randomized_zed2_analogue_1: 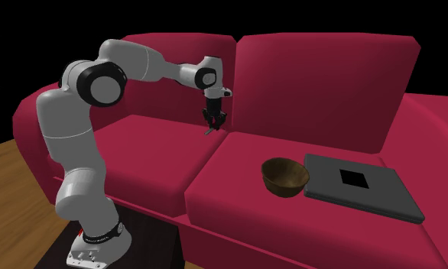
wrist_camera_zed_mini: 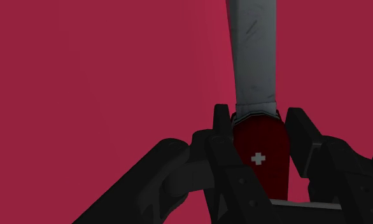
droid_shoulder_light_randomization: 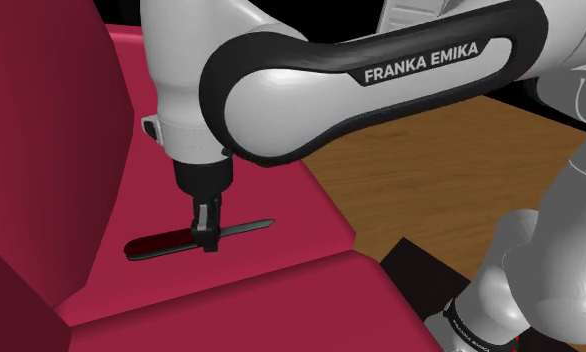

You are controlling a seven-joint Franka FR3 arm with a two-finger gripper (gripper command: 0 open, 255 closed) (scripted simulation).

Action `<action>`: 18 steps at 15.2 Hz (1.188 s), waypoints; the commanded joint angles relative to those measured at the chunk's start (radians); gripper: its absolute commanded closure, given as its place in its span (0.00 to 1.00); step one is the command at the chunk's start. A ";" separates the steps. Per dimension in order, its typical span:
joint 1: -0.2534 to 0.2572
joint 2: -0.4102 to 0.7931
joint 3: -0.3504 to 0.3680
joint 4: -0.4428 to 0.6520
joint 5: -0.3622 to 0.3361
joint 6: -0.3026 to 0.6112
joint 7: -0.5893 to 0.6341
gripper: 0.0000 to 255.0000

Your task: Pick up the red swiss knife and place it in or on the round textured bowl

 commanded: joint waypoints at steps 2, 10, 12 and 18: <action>0.000 -0.007 0.001 0.032 0.003 -0.039 -0.001 1.00; 0.001 -0.010 0.002 0.136 0.005 -0.146 -0.002 1.00; -0.012 -0.015 -0.009 0.144 0.008 -0.158 -0.026 1.00; -0.088 -0.029 -0.073 0.133 0.018 -0.159 -0.168 1.00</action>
